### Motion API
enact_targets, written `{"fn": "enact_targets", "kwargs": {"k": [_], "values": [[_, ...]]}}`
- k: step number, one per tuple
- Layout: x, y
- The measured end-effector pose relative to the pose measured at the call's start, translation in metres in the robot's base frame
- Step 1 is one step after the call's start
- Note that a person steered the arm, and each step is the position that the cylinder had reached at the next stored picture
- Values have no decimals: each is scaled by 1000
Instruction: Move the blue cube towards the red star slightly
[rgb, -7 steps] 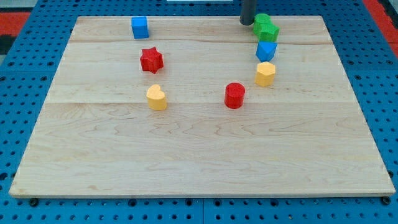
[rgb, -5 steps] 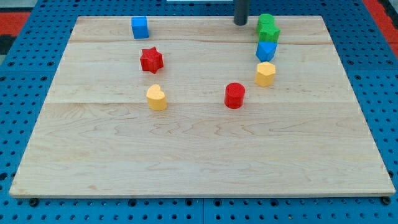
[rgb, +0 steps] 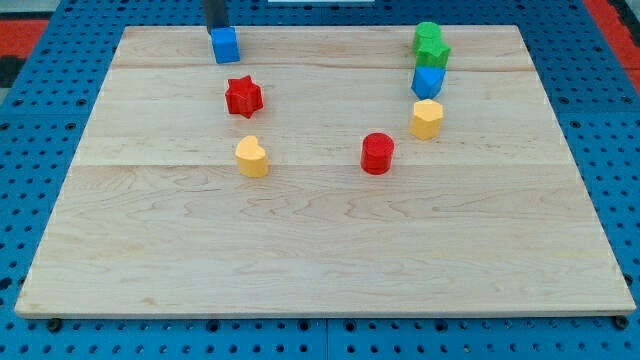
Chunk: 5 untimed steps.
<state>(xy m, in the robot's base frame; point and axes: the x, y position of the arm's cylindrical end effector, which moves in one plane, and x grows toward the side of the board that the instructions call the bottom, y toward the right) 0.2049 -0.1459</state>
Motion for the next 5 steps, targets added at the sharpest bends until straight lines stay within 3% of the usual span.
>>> {"fn": "enact_targets", "kwargs": {"k": [1, 3, 5], "values": [[9, -1], [36, -57], [43, -18]]}}
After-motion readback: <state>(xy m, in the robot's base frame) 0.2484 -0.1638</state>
